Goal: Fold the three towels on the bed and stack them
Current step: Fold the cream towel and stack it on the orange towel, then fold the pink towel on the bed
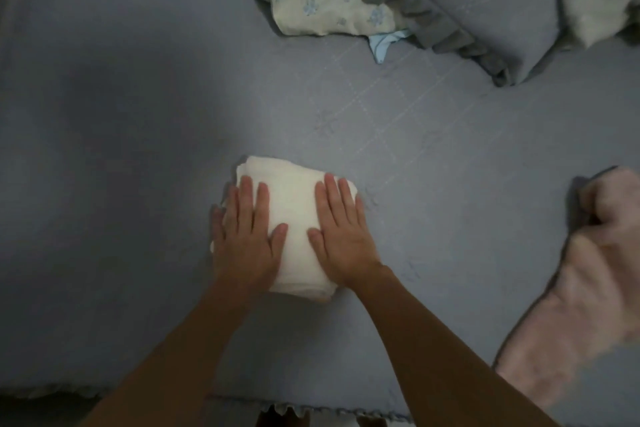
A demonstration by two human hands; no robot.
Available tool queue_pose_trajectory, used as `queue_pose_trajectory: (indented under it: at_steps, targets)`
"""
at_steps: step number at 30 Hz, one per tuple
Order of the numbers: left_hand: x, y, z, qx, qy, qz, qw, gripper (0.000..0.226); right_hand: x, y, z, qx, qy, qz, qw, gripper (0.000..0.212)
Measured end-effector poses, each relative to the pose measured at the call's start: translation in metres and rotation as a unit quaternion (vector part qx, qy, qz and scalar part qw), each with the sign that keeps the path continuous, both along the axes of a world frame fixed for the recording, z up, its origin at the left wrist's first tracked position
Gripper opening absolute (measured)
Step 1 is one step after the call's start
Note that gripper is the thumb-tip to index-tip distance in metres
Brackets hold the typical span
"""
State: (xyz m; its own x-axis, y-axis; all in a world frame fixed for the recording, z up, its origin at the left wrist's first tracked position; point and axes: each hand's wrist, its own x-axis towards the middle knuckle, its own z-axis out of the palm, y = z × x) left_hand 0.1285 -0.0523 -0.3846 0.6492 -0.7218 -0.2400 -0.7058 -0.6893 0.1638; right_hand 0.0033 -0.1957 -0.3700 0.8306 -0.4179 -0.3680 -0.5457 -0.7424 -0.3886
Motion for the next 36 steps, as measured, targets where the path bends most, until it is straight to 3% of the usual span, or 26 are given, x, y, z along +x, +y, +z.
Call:
queue_pose_trajectory:
  at_steps: [5,8,11,15,18,20,22,23,24,27,29,31,33,36]
  targets:
    - [-0.008,-0.009,0.025,0.045,0.030,0.026,0.998,0.073,-0.015,0.004,0.022,0.002,-0.013,-0.006,1.000,0.074]
    - [-0.016,-0.024,0.059,0.042,0.032,0.032,0.998,0.074,-0.049,-0.001,0.040,0.052,-0.008,-0.127,0.991,0.076]
    - [-0.047,-0.050,0.097,-0.035,0.046,-0.009,0.998,0.076,-0.124,-0.028,0.056,0.071,0.000,-0.278,0.958,0.077]
    - [-0.148,-0.085,0.123,-0.148,0.166,-0.141,0.965,0.054,-0.263,-0.075,0.077,-0.011,-0.003,-0.420,0.907,0.074]
    - [-0.238,-0.117,0.108,-0.108,0.335,-0.136,0.926,0.046,-0.365,-0.108,0.065,-0.091,0.029,-0.546,0.832,0.066]
    - [-0.295,-0.140,0.085,-0.089,0.399,-0.111,0.906,0.043,-0.411,-0.132,0.054,-0.040,0.019,-0.663,0.747,0.071]
    - [-0.345,-0.168,0.063,-0.075,0.449,-0.044,0.889,0.040,-0.437,-0.155,0.039,0.035,-0.051,-0.749,0.660,0.076]
    - [-0.365,-0.182,0.055,-0.077,0.470,-0.002,0.879,0.039,-0.441,-0.166,0.034,0.063,-0.085,-0.755,0.648,0.072]
    - [-0.382,-0.198,0.047,-0.081,0.480,0.034,0.873,0.039,-0.440,-0.175,0.032,0.078,-0.106,-0.739,0.661,0.063]
    - [-0.410,-0.244,0.038,-0.125,0.484,0.121,0.857,0.035,-0.426,-0.186,0.041,0.131,-0.178,-0.646,0.730,0.021]
    - [-0.408,-0.275,0.046,-0.189,0.550,0.213,0.785,0.027,-0.424,-0.188,0.058,0.203,-0.218,-0.564,0.770,0.014]
    - [-0.402,-0.298,0.052,-0.228,0.590,0.263,0.729,0.038,-0.438,-0.188,0.075,0.300,-0.230,-0.494,0.783,0.022]
    - [-0.402,-0.309,0.059,-0.232,0.621,0.309,0.682,0.060,-0.465,-0.185,0.083,0.371,-0.227,-0.477,0.764,0.034]
    - [-0.414,-0.308,0.073,-0.182,0.677,0.324,0.636,0.042,-0.509,-0.182,0.081,0.414,-0.226,-0.582,0.663,0.031]
